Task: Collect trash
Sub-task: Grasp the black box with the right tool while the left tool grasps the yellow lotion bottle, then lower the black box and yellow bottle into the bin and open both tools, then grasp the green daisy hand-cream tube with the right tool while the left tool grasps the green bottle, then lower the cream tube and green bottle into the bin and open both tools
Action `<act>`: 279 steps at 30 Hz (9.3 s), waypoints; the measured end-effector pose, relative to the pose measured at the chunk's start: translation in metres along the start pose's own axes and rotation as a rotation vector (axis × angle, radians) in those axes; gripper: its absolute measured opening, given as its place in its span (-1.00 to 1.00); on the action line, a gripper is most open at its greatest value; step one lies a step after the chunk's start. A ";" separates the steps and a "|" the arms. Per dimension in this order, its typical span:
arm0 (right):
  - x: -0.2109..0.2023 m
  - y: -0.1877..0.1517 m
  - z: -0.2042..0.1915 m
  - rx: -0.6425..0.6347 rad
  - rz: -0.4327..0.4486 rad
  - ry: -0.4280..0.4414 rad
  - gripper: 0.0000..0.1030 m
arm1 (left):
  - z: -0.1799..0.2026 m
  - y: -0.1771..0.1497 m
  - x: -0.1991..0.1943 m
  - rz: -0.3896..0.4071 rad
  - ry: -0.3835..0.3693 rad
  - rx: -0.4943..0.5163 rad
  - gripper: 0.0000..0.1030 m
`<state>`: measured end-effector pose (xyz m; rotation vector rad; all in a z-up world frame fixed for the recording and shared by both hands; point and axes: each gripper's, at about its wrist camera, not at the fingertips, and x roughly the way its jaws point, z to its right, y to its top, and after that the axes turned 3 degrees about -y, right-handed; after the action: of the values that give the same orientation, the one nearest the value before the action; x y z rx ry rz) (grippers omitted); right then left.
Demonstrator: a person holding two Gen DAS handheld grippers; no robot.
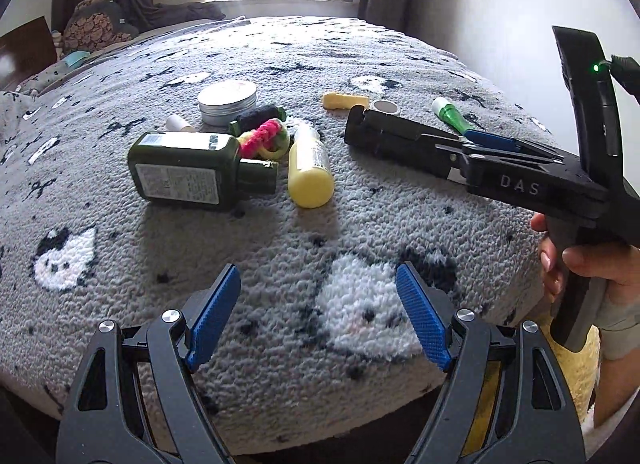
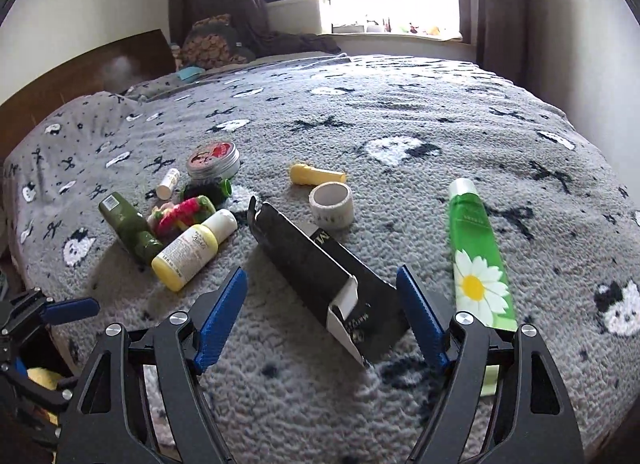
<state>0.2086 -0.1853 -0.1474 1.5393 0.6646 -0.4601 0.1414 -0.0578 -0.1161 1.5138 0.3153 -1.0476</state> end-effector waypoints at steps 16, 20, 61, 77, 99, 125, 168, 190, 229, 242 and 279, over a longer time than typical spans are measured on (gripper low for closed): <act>0.018 0.003 0.003 -0.032 -0.043 0.034 -0.86 | -0.002 0.048 0.064 -0.023 -0.051 -0.026 -0.07; 0.008 0.002 0.008 -0.031 -0.037 0.035 -0.87 | -0.009 0.060 0.077 -0.033 -0.057 -0.050 -0.23; -0.150 -0.100 -0.046 -0.069 0.013 0.156 -0.87 | 0.025 -0.080 -0.084 0.083 -0.008 0.008 -0.44; -0.101 -0.200 -0.078 -0.063 -0.332 0.243 -0.87 | 0.028 -0.190 -0.033 -0.219 -0.070 -0.039 -0.43; -0.028 -0.238 -0.082 0.040 -0.576 0.257 -0.80 | 0.024 -0.218 0.031 -0.445 -0.114 -0.073 -0.43; -0.107 -0.138 -0.020 0.046 -0.200 0.024 0.59 | -0.002 -0.131 -0.055 -0.132 0.031 -0.037 0.48; 0.037 0.008 0.091 0.189 -0.166 -0.209 0.42 | -0.065 0.055 0.044 0.018 0.088 0.132 0.54; 0.022 0.001 0.093 0.179 -0.135 -0.179 -0.17 | -0.039 0.055 0.059 -0.027 0.071 0.093 0.56; -0.120 -0.186 -0.061 -0.065 -0.292 0.141 -0.17 | 0.019 -0.165 -0.059 -0.100 0.061 -0.023 0.57; -0.070 -0.240 -0.059 0.075 -0.569 0.224 -0.17 | 0.013 -0.202 -0.005 -0.333 0.005 -0.053 0.57; -0.061 -0.197 -0.048 0.138 -0.504 0.193 0.38 | 0.020 -0.195 0.004 -0.397 -0.073 -0.032 0.84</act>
<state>0.0289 -0.1470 -0.2529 1.5524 1.2033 -0.7520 -0.0039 -0.0272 -0.2436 1.4107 0.5951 -1.3978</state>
